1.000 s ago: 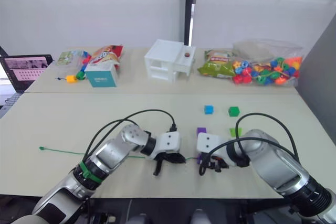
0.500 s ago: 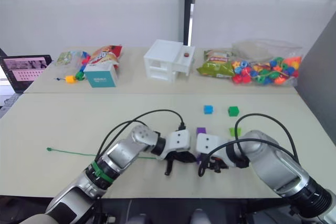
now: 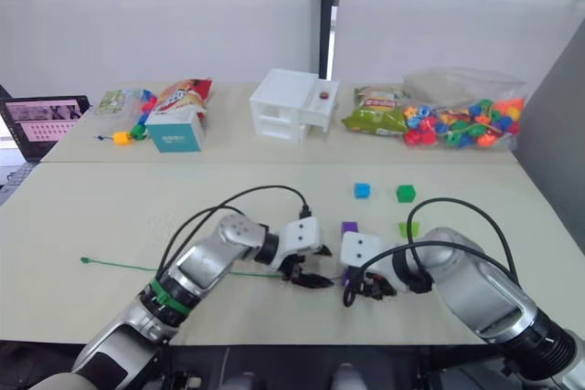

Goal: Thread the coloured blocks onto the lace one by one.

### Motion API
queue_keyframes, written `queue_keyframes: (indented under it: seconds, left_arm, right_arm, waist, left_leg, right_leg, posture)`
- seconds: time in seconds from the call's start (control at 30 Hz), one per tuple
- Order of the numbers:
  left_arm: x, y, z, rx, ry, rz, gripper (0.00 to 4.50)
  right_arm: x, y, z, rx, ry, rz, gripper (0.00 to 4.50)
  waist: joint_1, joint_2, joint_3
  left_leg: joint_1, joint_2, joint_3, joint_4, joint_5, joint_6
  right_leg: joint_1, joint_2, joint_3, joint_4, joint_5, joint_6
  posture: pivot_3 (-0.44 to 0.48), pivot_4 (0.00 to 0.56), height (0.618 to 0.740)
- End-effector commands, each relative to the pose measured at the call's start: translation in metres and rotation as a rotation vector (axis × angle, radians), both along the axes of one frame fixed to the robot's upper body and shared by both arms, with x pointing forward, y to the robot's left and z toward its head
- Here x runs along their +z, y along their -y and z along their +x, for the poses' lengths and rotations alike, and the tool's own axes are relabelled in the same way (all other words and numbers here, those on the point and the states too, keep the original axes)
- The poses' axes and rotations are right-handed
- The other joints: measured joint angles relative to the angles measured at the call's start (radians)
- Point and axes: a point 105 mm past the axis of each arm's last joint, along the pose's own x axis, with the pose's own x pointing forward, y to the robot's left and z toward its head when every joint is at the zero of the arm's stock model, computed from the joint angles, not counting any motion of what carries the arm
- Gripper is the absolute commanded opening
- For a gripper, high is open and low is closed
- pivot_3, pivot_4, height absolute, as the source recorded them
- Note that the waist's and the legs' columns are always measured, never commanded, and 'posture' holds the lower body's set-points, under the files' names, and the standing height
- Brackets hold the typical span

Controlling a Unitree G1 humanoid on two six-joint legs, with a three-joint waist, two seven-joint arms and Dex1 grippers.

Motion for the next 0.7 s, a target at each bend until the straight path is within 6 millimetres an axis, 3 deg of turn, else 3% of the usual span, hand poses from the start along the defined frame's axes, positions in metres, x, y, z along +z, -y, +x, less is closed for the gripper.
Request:
queue_keyframes:
  seconds: [0.03, 0.13, 0.3, 0.43, 0.7]
  left_arm:
    - [0.016, 0.005, -0.007, -0.053, 0.027, -0.076, 4.50]
    - [0.016, 0.010, -0.012, -0.089, 0.039, -0.105, 4.50]
    - [0.016, 0.027, -0.017, -0.127, 0.040, -0.162, 4.50]
    - [0.008, 0.042, -0.018, -0.132, 0.003, -0.185, 4.50]
    - [-0.004, 0.053, -0.019, -0.105, -0.017, -0.168, 4.50]
  right_arm:
    - [0.016, 0.006, 0.002, -0.016, 0.048, 0.018, 3.66]
    - [0.028, 0.017, 0.004, -0.053, 0.069, 0.043, 4.47]
    - [0.048, 0.038, 0.000, -0.137, 0.095, 0.108, 4.47]
    - [0.049, 0.060, -0.006, -0.224, 0.099, 0.088, 4.47]
    - [0.044, 0.066, -0.015, -0.260, 0.092, 0.080, 4.47]
  waist:
    - [0.001, 0.000, 0.000]
    - [0.010, 0.000, 0.000]
    - [0.016, 0.000, 0.000]
    - [0.021, 0.000, 0.000]
    - [0.015, 0.000, 0.000]
  left_leg:
    - [0.000, 0.000, 0.000, 0.000, 0.000, 0.000]
    - [0.000, -0.001, 0.000, 0.000, 0.000, 0.000]
    - [-0.001, -0.001, 0.000, 0.000, 0.000, 0.000]
    - [0.000, -0.001, 0.001, 0.000, 0.000, 0.000]
    - [0.000, -0.001, 0.001, 0.000, 0.000, 0.000]
  right_leg:
    - [0.000, 0.000, 0.000, 0.000, 0.000, 0.000]
    - [0.000, -0.001, 0.000, -0.001, 0.000, 0.000]
    - [0.000, -0.001, 0.000, -0.001, 0.000, 0.000]
    - [0.001, -0.001, 0.000, -0.001, 0.000, 0.000]
    - [0.001, -0.001, 0.000, -0.001, 0.000, 0.000]
  posture:
    - [0.000, 0.150, 0.740]
    - [0.000, 0.150, 0.740]
    - [0.000, 0.150, 0.740]
    - [0.000, 0.150, 0.740]
    - [0.000, 0.150, 0.740]
